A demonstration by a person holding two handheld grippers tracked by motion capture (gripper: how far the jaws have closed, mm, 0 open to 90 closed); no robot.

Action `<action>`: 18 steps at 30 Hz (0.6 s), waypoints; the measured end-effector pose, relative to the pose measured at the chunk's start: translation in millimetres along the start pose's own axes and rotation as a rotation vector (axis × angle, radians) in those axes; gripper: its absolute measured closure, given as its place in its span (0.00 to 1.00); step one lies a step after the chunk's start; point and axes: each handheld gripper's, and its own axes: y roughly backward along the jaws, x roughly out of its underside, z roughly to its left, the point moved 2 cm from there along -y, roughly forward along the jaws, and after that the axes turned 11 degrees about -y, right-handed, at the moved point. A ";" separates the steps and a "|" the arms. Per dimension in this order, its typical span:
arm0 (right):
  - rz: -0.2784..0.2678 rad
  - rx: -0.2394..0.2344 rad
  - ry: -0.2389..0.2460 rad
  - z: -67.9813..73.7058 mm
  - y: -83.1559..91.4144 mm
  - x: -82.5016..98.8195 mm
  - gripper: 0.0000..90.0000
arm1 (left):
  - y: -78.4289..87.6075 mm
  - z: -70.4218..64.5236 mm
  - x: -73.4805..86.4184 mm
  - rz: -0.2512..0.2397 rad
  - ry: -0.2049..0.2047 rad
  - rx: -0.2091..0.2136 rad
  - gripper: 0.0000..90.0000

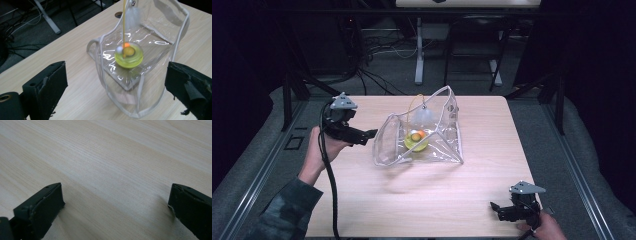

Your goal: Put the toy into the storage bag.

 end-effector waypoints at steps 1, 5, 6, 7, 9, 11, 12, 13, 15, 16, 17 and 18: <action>0.000 0.000 0.000 0.0 0.0 0.0 0.00 | 1.1 0.8 4.2 0.000 0.008 -0.004 0.03; 0.000 0.000 0.000 0.0 0.0 0.0 0.00 | 5.3 3.0 21.0 0.009 0.038 -0.013 0.01; 0.000 0.000 0.000 0.0 0.0 0.0 0.00 | 6.5 3.4 25.2 0.018 0.040 -0.017 0.01; 0.001 0.001 0.001 0.0 0.1 0.0 0.00 | 7.4 3.6 29.5 0.022 0.044 -0.022 0.00; 0.001 0.000 0.001 -0.1 0.1 0.0 0.00 | 9.1 3.8 38.1 0.033 0.052 -0.026 0.00; -0.001 0.001 0.003 -0.2 0.0 -0.1 0.00 | 10.3 4.0 47.1 0.040 0.063 -0.030 0.00; -0.001 0.000 0.002 -0.1 0.0 -0.1 0.00 | 10.8 4.1 51.8 0.045 0.067 -0.033 0.00; -0.001 0.001 0.002 -0.1 0.0 0.0 0.00 | 10.8 3.7 56.6 0.046 0.076 -0.035 0.00; 0.000 0.001 0.002 -0.1 0.0 0.0 0.00 | 11.2 3.0 65.8 0.050 0.082 -0.043 0.00; -0.001 0.000 0.001 0.0 0.0 0.0 0.00 | 11.1 2.1 70.3 0.041 0.086 -0.049 0.00; 0.002 0.001 0.001 0.0 0.2 -0.1 0.00 | 11.0 1.3 74.9 0.041 0.088 -0.046 0.01; 0.002 0.001 0.001 0.0 0.2 -0.1 0.00 | 10.4 0.6 79.5 0.040 0.093 -0.049 0.01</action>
